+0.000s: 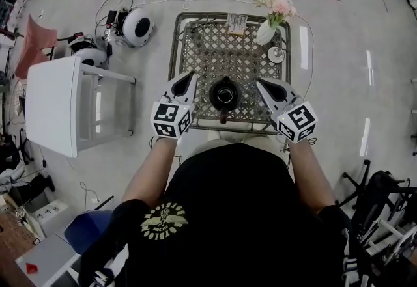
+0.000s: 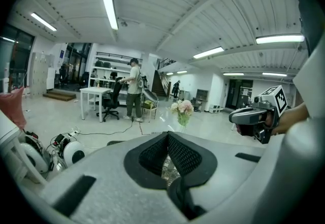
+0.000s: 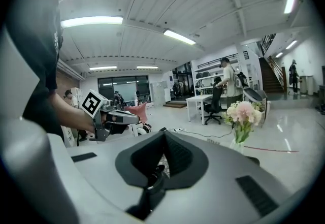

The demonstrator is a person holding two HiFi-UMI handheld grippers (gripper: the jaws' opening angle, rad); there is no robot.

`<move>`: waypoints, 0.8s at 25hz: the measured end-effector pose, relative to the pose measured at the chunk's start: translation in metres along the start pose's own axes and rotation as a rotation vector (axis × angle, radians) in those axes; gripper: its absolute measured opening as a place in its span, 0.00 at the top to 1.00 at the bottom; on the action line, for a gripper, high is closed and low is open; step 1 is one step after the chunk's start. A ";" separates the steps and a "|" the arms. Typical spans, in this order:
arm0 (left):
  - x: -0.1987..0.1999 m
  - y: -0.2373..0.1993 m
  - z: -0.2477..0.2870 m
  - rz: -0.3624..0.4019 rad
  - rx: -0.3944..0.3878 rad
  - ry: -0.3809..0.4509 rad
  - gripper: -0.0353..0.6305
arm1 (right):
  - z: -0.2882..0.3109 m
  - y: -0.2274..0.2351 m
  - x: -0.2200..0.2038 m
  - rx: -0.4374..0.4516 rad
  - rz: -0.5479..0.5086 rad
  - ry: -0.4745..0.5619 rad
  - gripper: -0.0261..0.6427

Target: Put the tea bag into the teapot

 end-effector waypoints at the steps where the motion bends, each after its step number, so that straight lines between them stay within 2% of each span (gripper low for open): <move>1: 0.004 0.004 0.003 0.002 0.000 0.009 0.95 | -0.005 0.005 -0.001 -0.005 0.000 0.000 0.95; 9: 0.032 0.023 0.018 0.016 0.012 0.047 0.95 | -0.053 0.049 -0.008 -0.089 0.008 0.010 0.95; 20: 0.050 0.048 0.024 0.035 0.000 0.060 0.95 | -0.086 0.067 -0.009 -0.130 0.010 0.047 0.95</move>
Point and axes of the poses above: the fingertips, and each gripper's own axes: z forward along the fingers, y to its right, x out of its top, the point moved 5 cm from there along -z, backward along the fingers, and after that the axes turned 13 degrees about -y, right-handed, at the moved point
